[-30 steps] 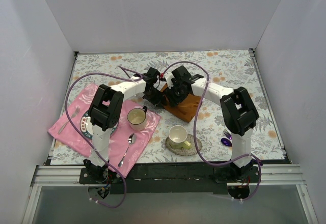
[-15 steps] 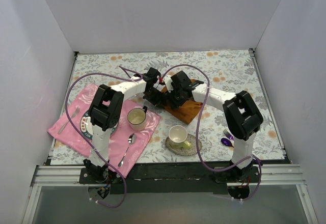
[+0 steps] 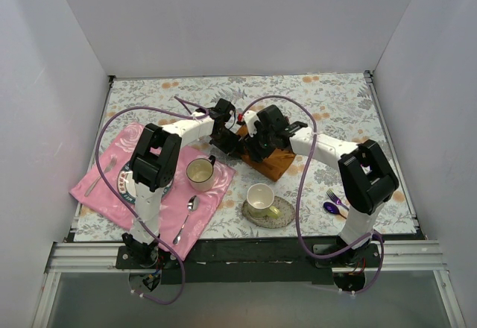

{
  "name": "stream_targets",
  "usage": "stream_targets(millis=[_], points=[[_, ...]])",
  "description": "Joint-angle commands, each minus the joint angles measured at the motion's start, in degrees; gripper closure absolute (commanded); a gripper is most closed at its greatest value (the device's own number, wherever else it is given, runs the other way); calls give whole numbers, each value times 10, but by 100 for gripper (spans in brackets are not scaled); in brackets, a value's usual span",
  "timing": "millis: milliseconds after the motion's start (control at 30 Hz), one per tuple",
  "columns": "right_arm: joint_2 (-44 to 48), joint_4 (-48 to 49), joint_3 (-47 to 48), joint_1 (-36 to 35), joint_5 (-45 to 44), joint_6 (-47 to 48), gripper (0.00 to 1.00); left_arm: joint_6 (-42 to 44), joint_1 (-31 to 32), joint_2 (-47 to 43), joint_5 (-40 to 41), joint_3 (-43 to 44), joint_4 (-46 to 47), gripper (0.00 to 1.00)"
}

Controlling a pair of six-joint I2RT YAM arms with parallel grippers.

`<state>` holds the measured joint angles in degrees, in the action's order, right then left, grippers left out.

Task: Fold the napkin, place the utensils inside, and roll it up
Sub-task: Roll the napkin with the utensil

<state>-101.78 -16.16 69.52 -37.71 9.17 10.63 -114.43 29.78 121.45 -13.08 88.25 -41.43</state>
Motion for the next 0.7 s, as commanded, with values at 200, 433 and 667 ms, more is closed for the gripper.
stream_targets(millis=[200, 433, 667], points=[[-24, 45, -18, -23, 5, -9, 42, -86, -5, 5, -4, 17, 2, 100], [-46, 55, -33, -31, -40, -13, 45, -88, -7, 3, -6, 14, 3, 100], [-48, 88, -52, -30, -85, -11, 78, -84, -14, -3, -13, 4, 11, 100]])
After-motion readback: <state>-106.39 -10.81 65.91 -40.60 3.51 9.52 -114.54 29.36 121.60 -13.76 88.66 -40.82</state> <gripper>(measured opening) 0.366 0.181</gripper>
